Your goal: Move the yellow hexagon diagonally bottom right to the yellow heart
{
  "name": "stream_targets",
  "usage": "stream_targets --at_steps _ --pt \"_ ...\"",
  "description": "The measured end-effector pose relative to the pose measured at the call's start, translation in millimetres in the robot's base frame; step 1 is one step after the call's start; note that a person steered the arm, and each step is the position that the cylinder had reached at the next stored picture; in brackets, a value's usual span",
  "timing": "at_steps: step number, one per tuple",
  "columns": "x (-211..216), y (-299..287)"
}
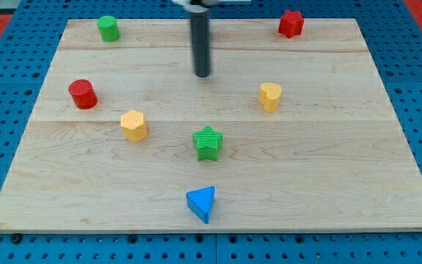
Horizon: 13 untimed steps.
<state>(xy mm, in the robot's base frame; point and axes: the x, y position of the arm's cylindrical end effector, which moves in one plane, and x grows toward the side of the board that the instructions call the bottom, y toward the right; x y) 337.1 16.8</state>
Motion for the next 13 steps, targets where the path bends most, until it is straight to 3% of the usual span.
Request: stream_targets --at_steps 1,2,4,6,8,10,11,13 --pt "4 81" --pt "36 136" --pt "113 83" --pt "71 99" --pt "60 56" --pt "101 -104" --pt "89 -122" --pt "113 -216"
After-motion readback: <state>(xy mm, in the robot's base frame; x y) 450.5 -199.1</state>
